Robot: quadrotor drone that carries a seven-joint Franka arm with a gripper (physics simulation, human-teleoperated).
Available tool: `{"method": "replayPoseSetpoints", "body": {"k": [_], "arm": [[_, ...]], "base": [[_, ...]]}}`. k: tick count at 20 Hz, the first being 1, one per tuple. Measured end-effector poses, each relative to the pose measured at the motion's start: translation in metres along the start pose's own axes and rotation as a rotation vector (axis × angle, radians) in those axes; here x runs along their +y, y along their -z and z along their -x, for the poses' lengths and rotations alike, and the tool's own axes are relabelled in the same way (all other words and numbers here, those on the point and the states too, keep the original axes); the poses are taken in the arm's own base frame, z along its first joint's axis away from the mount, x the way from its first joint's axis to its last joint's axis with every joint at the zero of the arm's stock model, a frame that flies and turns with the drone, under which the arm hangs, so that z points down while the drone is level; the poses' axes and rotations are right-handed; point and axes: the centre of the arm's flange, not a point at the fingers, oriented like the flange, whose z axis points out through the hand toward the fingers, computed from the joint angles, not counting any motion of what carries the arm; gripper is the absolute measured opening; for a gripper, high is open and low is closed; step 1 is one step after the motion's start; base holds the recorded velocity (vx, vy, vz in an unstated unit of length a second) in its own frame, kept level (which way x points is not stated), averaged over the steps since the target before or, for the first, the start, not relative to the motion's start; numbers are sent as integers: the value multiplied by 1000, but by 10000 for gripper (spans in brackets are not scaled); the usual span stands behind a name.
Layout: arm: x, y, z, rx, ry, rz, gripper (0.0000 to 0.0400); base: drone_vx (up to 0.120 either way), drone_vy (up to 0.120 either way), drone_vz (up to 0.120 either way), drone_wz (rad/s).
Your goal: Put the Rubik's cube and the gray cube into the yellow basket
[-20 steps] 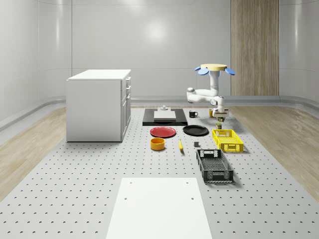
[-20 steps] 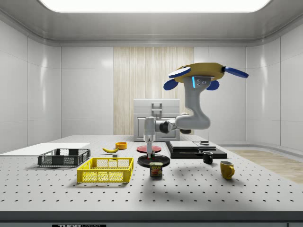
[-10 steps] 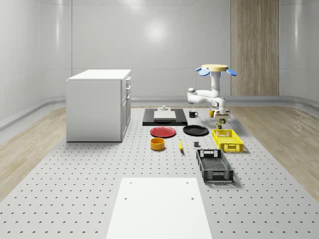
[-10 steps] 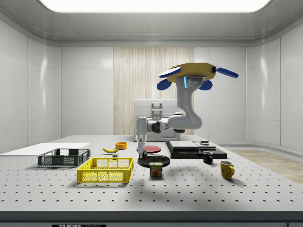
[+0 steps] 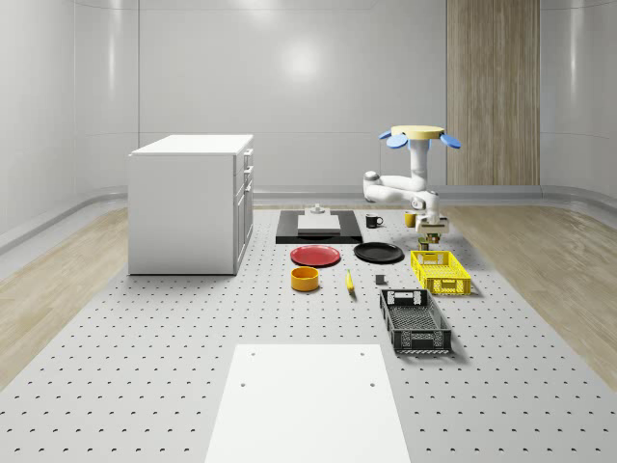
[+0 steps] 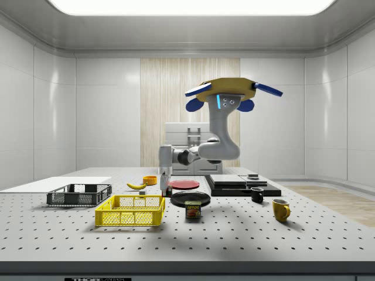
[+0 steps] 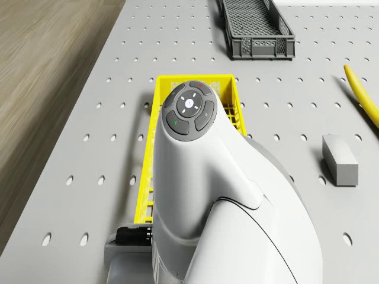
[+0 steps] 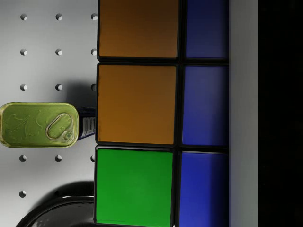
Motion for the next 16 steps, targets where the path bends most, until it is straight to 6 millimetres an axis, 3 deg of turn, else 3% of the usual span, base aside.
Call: {"method": "replayPoseSetpoints", "body": {"k": [2,16], "arm": [[0,0,0,0,0,0,322],[0,0,0,0,0,0,322]], "base": [[120,0,-100,0],[120,0,0,0]]}}
